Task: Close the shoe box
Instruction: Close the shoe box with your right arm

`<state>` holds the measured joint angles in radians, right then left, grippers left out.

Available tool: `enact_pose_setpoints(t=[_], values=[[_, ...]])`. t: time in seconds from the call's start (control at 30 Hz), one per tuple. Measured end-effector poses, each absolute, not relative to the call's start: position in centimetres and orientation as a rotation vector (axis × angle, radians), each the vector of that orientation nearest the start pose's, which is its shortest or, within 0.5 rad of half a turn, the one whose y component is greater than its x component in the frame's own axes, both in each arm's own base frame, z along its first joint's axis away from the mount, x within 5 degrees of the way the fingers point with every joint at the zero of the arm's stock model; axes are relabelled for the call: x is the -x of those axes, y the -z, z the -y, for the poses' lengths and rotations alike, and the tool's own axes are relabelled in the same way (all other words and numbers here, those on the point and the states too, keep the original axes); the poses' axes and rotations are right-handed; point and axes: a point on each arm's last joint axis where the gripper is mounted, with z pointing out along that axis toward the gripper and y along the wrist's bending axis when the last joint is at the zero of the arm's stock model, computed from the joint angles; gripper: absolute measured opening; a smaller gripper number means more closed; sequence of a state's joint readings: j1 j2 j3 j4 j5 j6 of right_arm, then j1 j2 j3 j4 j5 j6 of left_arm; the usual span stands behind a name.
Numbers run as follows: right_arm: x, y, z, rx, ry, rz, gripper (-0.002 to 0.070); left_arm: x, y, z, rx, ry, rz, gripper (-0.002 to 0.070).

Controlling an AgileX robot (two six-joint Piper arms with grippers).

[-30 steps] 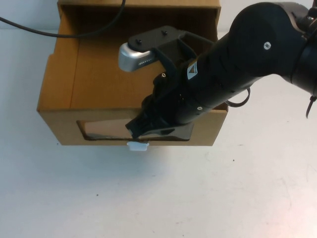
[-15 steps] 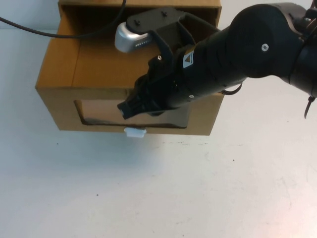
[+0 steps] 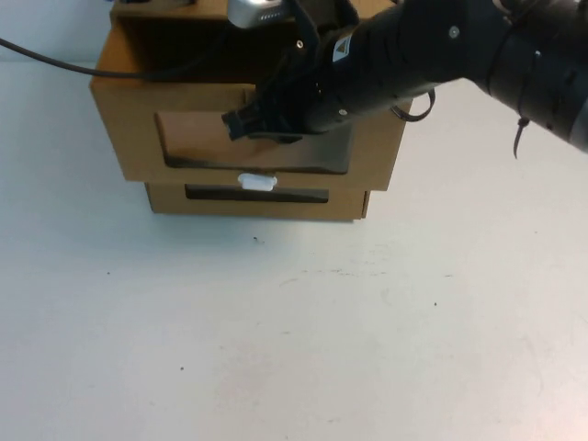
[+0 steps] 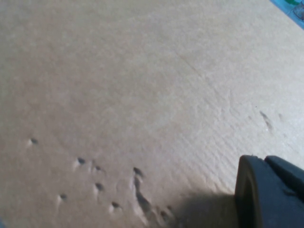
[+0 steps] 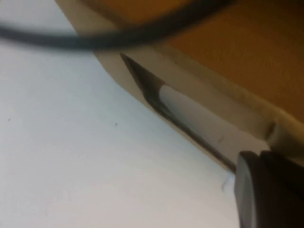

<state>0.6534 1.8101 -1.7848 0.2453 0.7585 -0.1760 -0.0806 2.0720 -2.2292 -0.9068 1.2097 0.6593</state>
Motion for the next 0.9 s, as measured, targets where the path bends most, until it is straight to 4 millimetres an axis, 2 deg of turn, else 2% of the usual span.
enact_pose_setpoints(t=[0.23,0.6,0.9], values=[[-35.6,-37.1,-27.2,0.799,-0.583,-2.181,-0.0011,-44.4,-39.1,10.3,-0.731,0.874,-2.065,-0.0005],[-34.3,-38.7,-26.9,0.986,-0.597,-2.241,-0.0011,-44.4,-39.1,10.3,-0.731,0.874,-2.065,-0.0005],[-34.6,-39.2,-25.2,0.908,-0.372,-2.303,-0.0011,-44.4,-39.2,10.4,-0.728,0.886,-2.059,-0.0005]])
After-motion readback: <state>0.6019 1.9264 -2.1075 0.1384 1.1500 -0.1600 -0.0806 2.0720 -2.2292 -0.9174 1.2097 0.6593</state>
